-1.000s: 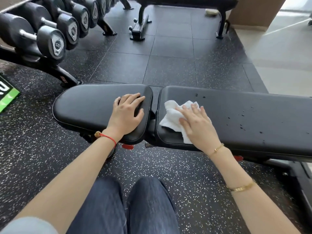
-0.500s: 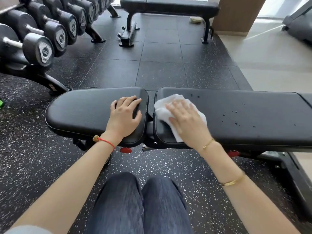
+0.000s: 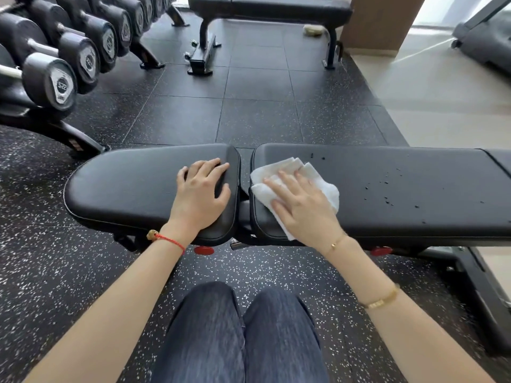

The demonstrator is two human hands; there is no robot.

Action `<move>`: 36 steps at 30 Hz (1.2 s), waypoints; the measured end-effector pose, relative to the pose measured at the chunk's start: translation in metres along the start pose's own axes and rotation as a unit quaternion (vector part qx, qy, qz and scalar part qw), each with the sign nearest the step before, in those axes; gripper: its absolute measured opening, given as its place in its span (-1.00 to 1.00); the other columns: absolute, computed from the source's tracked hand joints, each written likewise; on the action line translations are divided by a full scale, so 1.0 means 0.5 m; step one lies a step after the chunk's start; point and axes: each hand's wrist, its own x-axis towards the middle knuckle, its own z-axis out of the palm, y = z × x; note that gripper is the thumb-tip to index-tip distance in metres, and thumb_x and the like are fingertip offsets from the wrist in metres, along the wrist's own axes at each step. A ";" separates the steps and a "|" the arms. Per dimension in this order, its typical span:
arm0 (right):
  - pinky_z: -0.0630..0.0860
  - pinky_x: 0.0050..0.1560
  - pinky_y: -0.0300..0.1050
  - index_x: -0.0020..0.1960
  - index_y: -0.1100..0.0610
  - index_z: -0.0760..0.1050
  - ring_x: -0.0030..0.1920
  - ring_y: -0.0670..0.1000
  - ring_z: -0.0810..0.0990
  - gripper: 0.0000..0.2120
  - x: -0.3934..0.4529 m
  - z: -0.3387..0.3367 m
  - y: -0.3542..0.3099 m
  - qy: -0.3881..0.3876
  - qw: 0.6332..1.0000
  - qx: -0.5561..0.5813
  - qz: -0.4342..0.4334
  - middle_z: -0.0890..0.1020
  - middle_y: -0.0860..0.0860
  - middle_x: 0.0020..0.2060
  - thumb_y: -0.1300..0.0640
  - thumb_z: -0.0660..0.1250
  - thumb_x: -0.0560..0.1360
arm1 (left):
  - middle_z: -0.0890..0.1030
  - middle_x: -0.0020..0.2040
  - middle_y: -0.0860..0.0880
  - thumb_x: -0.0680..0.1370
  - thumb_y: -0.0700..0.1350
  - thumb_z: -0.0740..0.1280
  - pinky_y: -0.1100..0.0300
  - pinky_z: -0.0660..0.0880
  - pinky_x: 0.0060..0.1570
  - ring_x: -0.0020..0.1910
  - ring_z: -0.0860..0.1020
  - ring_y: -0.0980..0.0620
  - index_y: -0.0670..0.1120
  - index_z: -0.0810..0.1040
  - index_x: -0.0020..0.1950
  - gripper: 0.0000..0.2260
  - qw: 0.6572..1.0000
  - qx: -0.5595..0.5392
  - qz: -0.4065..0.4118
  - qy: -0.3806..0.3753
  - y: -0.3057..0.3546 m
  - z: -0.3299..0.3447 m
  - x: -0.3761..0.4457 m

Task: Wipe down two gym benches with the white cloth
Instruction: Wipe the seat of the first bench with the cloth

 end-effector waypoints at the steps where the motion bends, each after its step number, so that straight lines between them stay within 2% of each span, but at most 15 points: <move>1: 0.14 0.52 0.11 0.51 -0.13 0.26 0.49 0.21 0.26 -0.55 -0.005 -0.003 0.023 0.000 1.000 0.003 0.005 0.33 0.06 0.50 -0.12 0.06 0.63 | 0.46 0.42 0.06 0.56 0.04 0.23 -0.13 0.15 0.46 0.42 0.33 -0.02 0.06 0.45 0.41 -0.59 1.000 0.001 0.001 0.000 0.000 -0.001 0.000; 5: -0.04 0.55 0.10 0.53 -0.16 0.20 0.54 0.24 0.12 -0.54 0.063 -0.018 0.121 -0.017 0.991 -0.052 0.124 0.22 0.06 0.55 -0.14 0.04 0.64 | 0.45 0.42 0.06 0.56 0.02 0.26 -0.13 0.14 0.47 0.42 0.33 -0.01 0.05 0.45 0.41 -0.60 1.000 0.001 -0.002 -0.001 0.002 -0.004 0.000; 8: -0.11 0.54 0.21 0.53 -0.26 0.12 0.55 0.32 -0.03 -0.54 0.127 -0.022 0.112 -0.048 0.983 -0.034 0.176 0.11 0.01 0.58 -0.18 -0.01 0.64 | 0.45 0.42 0.06 0.56 0.01 0.26 -0.13 0.14 0.47 0.42 0.32 -0.01 0.05 0.45 0.41 -0.60 1.000 0.001 -0.003 -0.003 0.004 -0.003 0.000; 10: -0.11 0.54 0.21 0.52 -0.26 0.13 0.55 0.32 -0.03 -0.55 0.129 -0.016 0.072 -0.052 0.988 -0.018 0.146 0.12 0.01 0.58 -0.17 0.00 0.64 | 0.45 0.42 0.06 0.56 0.01 0.26 -0.13 0.14 0.47 0.42 0.32 0.00 0.05 0.45 0.41 -0.60 1.000 0.002 -0.003 -0.002 0.004 -0.002 0.000; 14: 0.01 0.55 0.17 0.49 -0.20 0.27 0.52 0.31 0.11 -0.56 0.036 0.002 0.018 0.005 1.000 -0.005 0.016 0.28 0.04 0.53 -0.15 0.05 0.62 | 0.44 0.42 0.07 0.56 0.03 0.26 -0.14 0.15 0.46 0.42 0.32 -0.01 0.06 0.45 0.41 -0.60 1.000 0.006 -0.001 -0.002 -0.001 0.000 0.001; 16: 0.00 0.56 0.13 0.49 -0.18 0.27 0.52 0.28 0.15 -0.57 0.020 -0.006 0.061 0.000 1.000 0.002 0.016 0.27 0.05 0.53 -0.13 0.07 0.63 | 0.44 0.42 0.07 0.56 0.02 0.26 -0.14 0.15 0.46 0.43 0.32 -0.01 0.06 0.45 0.40 -0.60 1.000 0.007 0.000 -0.003 -0.001 0.000 0.001; 19: -0.11 0.56 0.10 0.54 -0.11 0.19 0.53 0.25 0.11 -0.54 0.070 -0.027 0.145 -0.019 0.993 -0.053 0.103 0.16 0.12 0.56 -0.09 0.05 0.66 | 0.44 0.42 0.07 0.56 0.02 0.25 -0.13 0.14 0.46 0.43 0.33 -0.01 0.06 0.45 0.40 -0.60 1.000 0.007 -0.004 -0.002 0.000 0.000 0.001; 22: -0.13 0.55 0.16 0.56 -0.13 0.10 0.55 0.27 0.03 -0.52 0.149 -0.025 0.136 -0.043 0.986 -0.064 0.146 0.09 0.08 0.58 -0.13 -0.04 0.66 | 0.44 0.42 0.07 0.55 0.04 0.24 -0.14 0.15 0.46 0.42 0.33 -0.01 0.06 0.45 0.40 -0.59 1.000 0.008 -0.005 -0.003 0.003 0.000 0.002; 26: -0.18 0.56 0.13 0.55 -0.15 0.14 0.55 0.26 0.01 -0.53 0.148 0.003 0.026 -0.027 0.997 -0.063 0.042 0.16 0.06 0.57 -0.15 -0.03 0.65 | 0.44 0.42 0.07 0.55 0.04 0.24 -0.13 0.15 0.46 0.42 0.33 -0.01 0.06 0.45 0.40 -0.59 1.000 0.010 -0.005 -0.004 0.001 -0.002 0.002; 30: -0.02 0.57 0.12 0.49 -0.12 0.29 0.52 0.26 0.16 -0.54 0.053 0.005 0.024 -0.008 1.000 -0.003 -0.020 0.30 0.07 0.52 -0.14 0.04 0.61 | 0.44 0.42 0.08 0.54 0.07 0.20 -0.13 0.14 0.46 0.42 0.32 0.00 0.07 0.44 0.40 -0.58 1.000 0.006 0.001 -0.010 -0.001 0.000 0.001; 33: -0.12 0.53 0.01 0.52 -0.04 0.27 0.51 0.23 0.18 -0.55 0.053 -0.012 0.108 0.004 0.998 -0.044 0.040 0.26 0.12 0.53 -0.08 0.06 0.65 | 0.44 0.42 0.08 0.55 0.06 0.21 -0.13 0.15 0.46 0.42 0.32 0.00 0.07 0.45 0.40 -0.58 1.000 0.003 0.000 -0.005 -0.001 -0.001 0.001; 36: -0.14 0.55 0.07 0.55 -0.09 0.13 0.55 0.21 0.04 -0.53 0.098 -0.017 0.140 -0.023 0.987 -0.067 0.145 0.14 0.09 0.57 -0.10 -0.01 0.66 | 0.44 0.41 0.08 0.55 0.03 0.25 -0.13 0.15 0.46 0.42 0.32 0.00 0.06 0.46 0.39 -0.60 1.000 0.006 -0.003 0.000 0.002 -0.002 0.001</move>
